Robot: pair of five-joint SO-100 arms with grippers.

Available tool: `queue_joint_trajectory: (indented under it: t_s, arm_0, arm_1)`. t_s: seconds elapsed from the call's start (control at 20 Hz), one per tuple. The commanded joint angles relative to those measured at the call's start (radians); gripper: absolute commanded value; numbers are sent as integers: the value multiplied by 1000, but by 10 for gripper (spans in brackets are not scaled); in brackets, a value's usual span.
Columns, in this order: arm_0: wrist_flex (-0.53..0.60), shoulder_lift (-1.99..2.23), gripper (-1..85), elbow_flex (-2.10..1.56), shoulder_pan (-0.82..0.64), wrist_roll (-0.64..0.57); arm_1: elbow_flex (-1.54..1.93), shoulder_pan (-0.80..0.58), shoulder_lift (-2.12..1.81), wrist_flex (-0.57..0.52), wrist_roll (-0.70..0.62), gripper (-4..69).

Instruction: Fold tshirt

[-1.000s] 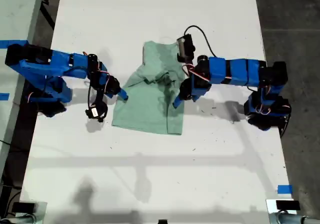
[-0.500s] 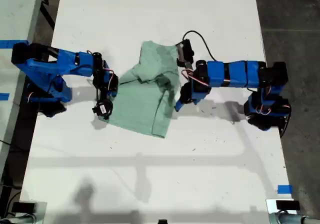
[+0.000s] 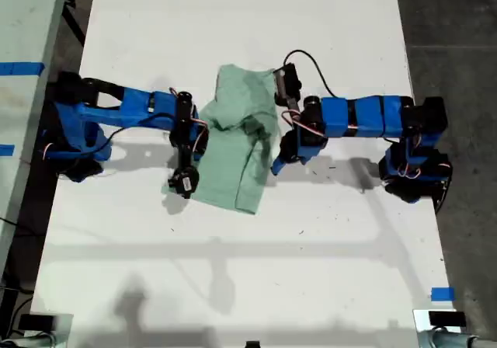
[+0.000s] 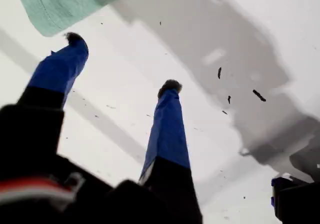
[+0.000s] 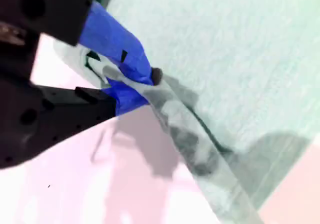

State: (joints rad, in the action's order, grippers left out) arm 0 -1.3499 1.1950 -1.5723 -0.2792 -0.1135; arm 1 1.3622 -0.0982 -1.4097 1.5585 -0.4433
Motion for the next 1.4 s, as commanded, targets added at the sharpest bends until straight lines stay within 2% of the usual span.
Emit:
queue_joint_trajectory:
  t_s: [0.0, 0.05, 0.15, 0.35, 0.6, 0.85, 1.1, 1.2, 1.35]
  arm_0:
    - [-126, -268, 130, 425, 31, -48]
    - [-181, -351, 242, 532, 26, -55]
    - [-224, -341, 283, 580, 5, -55]
    - [-310, -94, 282, 537, -58, -72]
    - [-310, 291, 268, 393, -103, -129]
    - [-310, 630, 250, 46, -71, -94]
    - [-233, 785, 268, -233, 167, 170]
    - [-129, 828, 253, -278, 265, 225]
    - [34, 845, 238, -405, 304, 275]
  arm_1:
    - [-3, 18, -63, -11, 23, 312]
    - [-3, 21, -63, -11, 28, 312]
    - [-2, 31, -63, -11, 34, 312]
    - [-3, 35, -66, -11, 38, 312]
    - [-2, 38, -81, 8, 43, 312]
    - [-2, 57, -100, 23, 61, 311]
    - [-26, 143, -135, 35, 147, 297]
    - [-49, 178, -124, 18, 184, 287]
    - [-58, 210, -91, -51, 239, 292]
